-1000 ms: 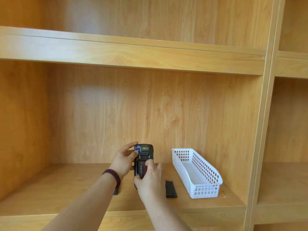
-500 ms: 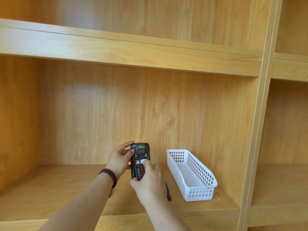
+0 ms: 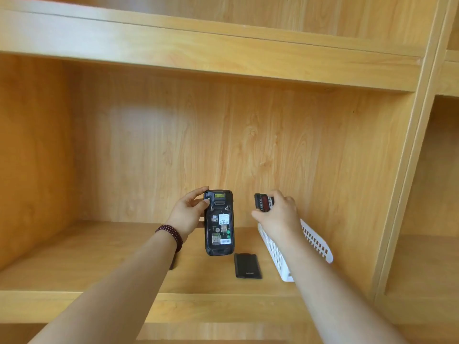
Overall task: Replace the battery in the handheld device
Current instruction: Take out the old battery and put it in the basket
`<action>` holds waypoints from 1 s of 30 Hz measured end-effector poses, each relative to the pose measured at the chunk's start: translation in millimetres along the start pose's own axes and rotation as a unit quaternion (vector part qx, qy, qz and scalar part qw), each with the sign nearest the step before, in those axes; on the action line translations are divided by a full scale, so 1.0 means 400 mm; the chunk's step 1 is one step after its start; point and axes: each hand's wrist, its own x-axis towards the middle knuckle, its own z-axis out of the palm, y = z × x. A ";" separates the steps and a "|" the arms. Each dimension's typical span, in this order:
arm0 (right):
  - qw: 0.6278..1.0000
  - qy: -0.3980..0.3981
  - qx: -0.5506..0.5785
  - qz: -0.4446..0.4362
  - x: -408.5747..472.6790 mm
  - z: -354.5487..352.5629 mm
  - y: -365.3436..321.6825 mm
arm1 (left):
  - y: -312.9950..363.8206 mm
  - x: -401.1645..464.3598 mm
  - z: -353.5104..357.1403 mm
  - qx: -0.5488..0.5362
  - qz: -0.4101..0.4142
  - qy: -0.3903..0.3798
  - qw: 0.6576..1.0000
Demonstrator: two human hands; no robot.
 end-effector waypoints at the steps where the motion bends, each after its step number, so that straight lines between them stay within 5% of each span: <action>1: 1.000 -0.006 -0.003 0.016 0.019 -0.008 0.026 | 0.001 -0.002 -0.004 -0.001 -0.001 0.002 1.000; 12: 0.978 -0.128 -0.095 0.134 0.124 0.008 0.188 | -0.013 -0.022 -0.012 0.013 -0.023 0.014 1.000; 30: 0.895 -0.284 -0.253 0.235 0.108 0.052 0.198 | -0.033 -0.002 0.063 0.014 -0.031 0.026 0.999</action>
